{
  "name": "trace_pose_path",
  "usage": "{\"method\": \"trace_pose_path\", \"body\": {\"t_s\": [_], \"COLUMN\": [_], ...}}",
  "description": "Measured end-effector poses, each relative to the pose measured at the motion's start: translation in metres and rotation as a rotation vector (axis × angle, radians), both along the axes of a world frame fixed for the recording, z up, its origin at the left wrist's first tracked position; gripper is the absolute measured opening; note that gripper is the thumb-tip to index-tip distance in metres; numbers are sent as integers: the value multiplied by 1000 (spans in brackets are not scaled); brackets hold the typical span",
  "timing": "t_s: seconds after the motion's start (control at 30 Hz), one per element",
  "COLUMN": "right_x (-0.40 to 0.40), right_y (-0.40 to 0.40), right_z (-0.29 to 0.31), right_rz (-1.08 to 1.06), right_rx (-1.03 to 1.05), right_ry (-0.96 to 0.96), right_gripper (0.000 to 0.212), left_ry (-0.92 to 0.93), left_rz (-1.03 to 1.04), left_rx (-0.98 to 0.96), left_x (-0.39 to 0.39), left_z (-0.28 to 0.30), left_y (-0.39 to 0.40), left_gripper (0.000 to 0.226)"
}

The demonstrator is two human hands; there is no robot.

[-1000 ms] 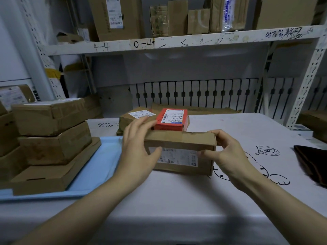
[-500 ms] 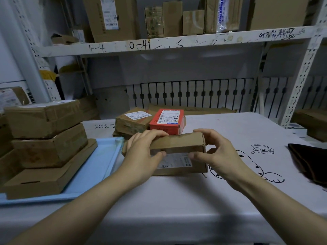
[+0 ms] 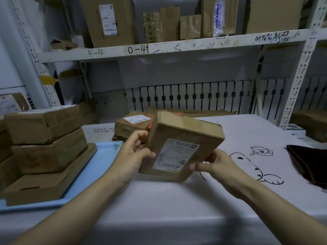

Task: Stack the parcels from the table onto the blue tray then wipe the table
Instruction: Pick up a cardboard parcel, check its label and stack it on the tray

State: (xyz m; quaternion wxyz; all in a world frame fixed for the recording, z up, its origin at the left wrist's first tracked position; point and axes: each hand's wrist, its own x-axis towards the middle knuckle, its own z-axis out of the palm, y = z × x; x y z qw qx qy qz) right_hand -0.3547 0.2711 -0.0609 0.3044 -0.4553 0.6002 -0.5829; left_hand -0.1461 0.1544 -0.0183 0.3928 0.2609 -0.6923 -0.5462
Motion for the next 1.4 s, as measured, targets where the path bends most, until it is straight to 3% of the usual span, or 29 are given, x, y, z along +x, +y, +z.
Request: {"method": "trace_pose_path", "body": {"t_s": [0.4, 0.8, 0.97, 1.1, 1.23, 1.4], "right_x": [10, 11, 6, 8, 11, 16], "right_y": [2, 2, 0, 0, -1, -2], "right_z": [12, 18, 14, 16, 16, 18], "right_rz": [-44, -102, -140, -205, -286, -337], "right_rx": [-40, -112, -94, -87, -83, -116], "right_ry": [15, 72, 105, 164, 369, 615], "right_gripper": [37, 39, 36, 26, 24, 31], "left_ry": [-8, -11, 71, -3, -120, -150], "left_rz": [51, 116, 192, 259, 286, 157], "left_rx": [98, 21, -122, -348, -597, -670], "left_x": [0, 2, 0, 1, 1, -5], "left_z": [-1, -4, 2, 2, 4, 7], "left_y": [2, 0, 2, 5, 12, 23], "left_gripper": [51, 44, 67, 77, 78, 72]}}
